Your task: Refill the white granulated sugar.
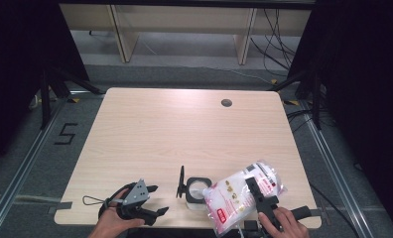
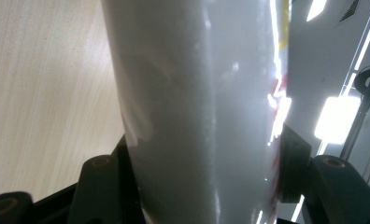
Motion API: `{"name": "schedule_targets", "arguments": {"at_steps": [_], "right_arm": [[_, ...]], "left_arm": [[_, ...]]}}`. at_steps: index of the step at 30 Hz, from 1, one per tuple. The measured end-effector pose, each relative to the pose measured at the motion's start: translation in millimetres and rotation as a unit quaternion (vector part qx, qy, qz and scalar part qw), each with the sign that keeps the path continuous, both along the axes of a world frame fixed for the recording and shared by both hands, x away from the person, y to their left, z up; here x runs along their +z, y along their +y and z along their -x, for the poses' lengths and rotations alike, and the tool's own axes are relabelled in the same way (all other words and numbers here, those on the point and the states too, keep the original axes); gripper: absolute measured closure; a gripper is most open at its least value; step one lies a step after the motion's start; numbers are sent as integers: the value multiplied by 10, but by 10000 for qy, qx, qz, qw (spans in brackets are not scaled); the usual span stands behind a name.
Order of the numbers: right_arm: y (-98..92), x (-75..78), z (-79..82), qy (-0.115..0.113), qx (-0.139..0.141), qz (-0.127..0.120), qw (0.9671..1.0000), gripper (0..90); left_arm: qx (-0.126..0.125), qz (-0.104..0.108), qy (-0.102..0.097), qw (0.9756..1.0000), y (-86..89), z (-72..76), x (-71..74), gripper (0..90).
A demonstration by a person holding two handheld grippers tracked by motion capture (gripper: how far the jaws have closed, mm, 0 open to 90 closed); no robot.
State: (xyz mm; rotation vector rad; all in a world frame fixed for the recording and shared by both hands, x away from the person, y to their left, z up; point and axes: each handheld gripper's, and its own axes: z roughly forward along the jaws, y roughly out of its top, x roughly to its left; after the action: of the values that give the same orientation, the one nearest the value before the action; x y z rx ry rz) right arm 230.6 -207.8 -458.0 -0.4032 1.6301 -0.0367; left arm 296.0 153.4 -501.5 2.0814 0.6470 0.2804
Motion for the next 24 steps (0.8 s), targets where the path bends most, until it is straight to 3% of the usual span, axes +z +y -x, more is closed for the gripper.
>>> {"name": "schedule_targets", "arguments": {"at_steps": [12,14,16,24], "right_arm": [[6,8,0,-23,28,55,10000,444],[1,3,-3,-2,4,6,10000,444],[3,5,-3,-19,26,32,10000,444],[2,3,-4,32,-20,-2,10000,445]], "left_arm": [[-77,-101,-38,9999,17,-7,19,219],[-13,37,-2,10000,5,4,12,219],[-52,-108,15,9999,21,-5,17,218],[-7,-19,10,10000,4,2,2,219]]}}
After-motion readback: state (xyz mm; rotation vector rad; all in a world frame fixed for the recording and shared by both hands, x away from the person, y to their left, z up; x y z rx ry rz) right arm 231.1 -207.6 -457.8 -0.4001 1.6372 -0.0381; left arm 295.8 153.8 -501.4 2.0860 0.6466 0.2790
